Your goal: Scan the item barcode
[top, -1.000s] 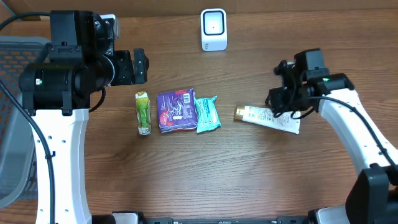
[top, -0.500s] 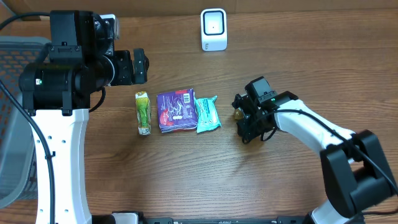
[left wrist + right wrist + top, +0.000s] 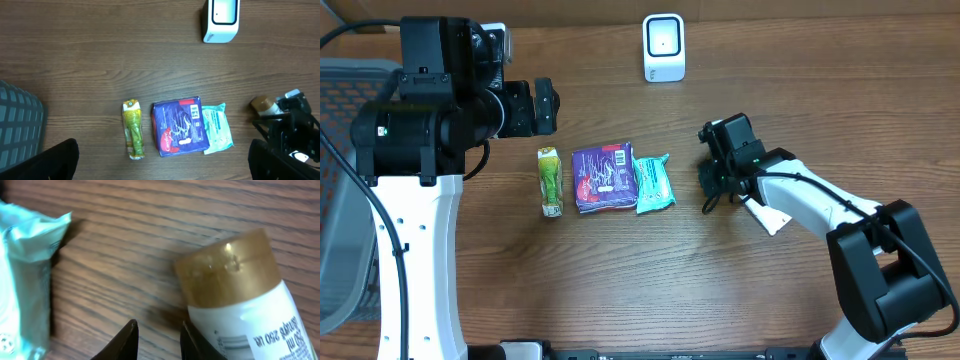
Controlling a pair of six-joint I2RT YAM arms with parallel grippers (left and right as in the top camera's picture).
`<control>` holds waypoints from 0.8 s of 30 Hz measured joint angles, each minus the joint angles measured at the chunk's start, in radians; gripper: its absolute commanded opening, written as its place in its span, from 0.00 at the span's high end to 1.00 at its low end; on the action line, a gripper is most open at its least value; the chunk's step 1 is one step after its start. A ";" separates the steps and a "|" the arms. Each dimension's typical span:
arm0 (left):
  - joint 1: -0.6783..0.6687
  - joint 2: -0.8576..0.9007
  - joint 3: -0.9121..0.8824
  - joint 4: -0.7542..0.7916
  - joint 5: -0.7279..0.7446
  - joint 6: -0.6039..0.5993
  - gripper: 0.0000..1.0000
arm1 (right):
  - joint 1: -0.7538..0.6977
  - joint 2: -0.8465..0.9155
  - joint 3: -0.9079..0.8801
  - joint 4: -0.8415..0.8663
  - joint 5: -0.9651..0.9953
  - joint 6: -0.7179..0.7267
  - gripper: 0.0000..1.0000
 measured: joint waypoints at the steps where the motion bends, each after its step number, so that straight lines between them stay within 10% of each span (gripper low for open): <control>1: 0.000 0.000 0.000 0.000 0.000 0.000 0.01 | -0.005 0.000 0.000 0.000 0.004 0.015 0.71; 7: 0.000 0.000 0.000 0.000 0.000 0.000 0.01 | -0.066 0.000 0.000 0.018 0.010 0.097 0.69; 15: 0.000 0.000 0.000 0.000 0.000 0.000 0.00 | -0.114 -0.004 0.109 -0.165 -0.135 0.101 0.33; 24: 0.000 0.000 0.000 0.000 0.000 0.000 0.00 | -0.317 -0.138 0.270 -0.452 -0.279 0.102 0.33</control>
